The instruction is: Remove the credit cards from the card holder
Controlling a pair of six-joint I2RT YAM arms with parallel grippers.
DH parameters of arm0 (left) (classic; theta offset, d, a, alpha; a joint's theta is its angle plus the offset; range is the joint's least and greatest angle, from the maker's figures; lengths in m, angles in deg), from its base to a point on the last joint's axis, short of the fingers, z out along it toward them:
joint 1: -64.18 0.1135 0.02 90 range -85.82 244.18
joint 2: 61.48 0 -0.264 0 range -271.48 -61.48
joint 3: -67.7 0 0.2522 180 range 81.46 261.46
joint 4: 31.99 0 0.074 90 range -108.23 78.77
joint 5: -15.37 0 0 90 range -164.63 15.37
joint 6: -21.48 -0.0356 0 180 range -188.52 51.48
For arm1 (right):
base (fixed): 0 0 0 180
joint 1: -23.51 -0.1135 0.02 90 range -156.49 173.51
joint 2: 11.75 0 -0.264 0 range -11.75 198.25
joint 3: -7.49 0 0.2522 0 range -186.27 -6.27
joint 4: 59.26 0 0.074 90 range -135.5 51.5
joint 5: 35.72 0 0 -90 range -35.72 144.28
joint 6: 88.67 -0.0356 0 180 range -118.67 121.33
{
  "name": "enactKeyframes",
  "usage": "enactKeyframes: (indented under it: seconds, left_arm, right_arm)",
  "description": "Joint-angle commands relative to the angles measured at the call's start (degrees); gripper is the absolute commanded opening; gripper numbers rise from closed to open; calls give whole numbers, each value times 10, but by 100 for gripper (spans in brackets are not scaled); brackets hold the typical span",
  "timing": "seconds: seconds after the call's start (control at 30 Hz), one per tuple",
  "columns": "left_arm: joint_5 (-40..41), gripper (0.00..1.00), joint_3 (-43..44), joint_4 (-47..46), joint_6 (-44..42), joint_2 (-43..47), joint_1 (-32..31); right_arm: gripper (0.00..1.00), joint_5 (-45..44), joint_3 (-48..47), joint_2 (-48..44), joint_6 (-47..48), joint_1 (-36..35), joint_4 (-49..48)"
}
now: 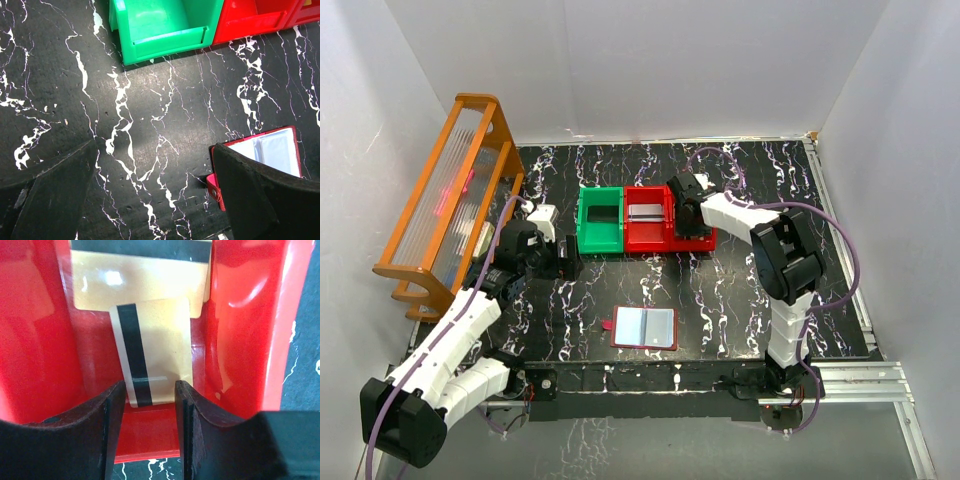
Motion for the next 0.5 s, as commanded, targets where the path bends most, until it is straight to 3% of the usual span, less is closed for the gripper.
enactKeyframes:
  seconds: [0.0,0.27,0.47]
  left_arm:
    - [-12,99,1,-4,-8,-2,4]
    - [-15,99,0,-5,-8,-6,4]
    - [-25,99,1,-5,-8,-14,4]
  right_arm:
    - [43,-4,-68,-54,24,-1,-3]
    - [47,5,-93,-86,50,1,13]
    - [44,61,46,-220,-22,1,-22]
